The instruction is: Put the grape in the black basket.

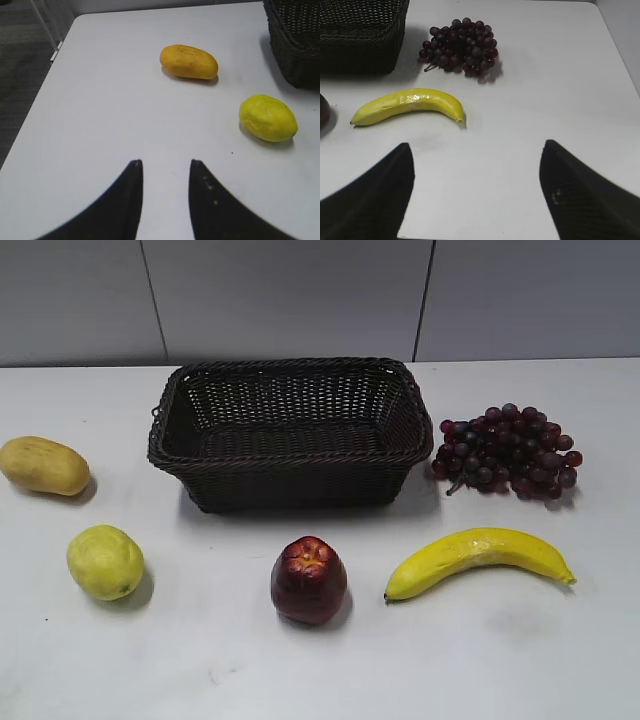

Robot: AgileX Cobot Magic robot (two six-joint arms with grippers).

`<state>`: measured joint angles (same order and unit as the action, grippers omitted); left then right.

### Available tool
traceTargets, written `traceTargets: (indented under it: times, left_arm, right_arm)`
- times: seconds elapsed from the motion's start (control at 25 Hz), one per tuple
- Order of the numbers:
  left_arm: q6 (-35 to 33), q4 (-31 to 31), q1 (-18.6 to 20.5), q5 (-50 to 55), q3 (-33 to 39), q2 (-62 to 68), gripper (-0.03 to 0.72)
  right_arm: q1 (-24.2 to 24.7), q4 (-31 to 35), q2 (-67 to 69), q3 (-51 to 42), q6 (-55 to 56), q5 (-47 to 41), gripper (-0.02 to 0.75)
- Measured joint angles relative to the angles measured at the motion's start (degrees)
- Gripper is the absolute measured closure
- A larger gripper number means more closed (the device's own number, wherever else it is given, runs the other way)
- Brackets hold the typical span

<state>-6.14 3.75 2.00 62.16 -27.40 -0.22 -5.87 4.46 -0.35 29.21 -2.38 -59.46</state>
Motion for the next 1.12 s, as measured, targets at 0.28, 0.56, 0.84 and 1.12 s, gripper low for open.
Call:
traceTargets:
  times: [0.28, 0.56, 0.84, 1.12]
  left_arm:
    - [0.00, 0.00, 0.00, 0.00, 0.00, 0.00, 0.455]
    - [0.00, 0.00, 0.00, 0.00, 0.00, 0.00, 0.455]
    - [0.00, 0.00, 0.00, 0.00, 0.00, 0.00, 0.455]
    - [0.00, 0.00, 0.00, 0.00, 0.00, 0.00, 0.455]
  right_arm:
    - [0.00, 0.00, 0.00, 0.00, 0.00, 0.00, 0.147]
    - [0.00, 0.00, 0.00, 0.00, 0.00, 0.00, 0.147]
    - [0.00, 0.00, 0.00, 0.00, 0.00, 0.00, 0.147]
    - [0.00, 0.50, 3.19, 1.31, 0.36, 8.81, 0.148]
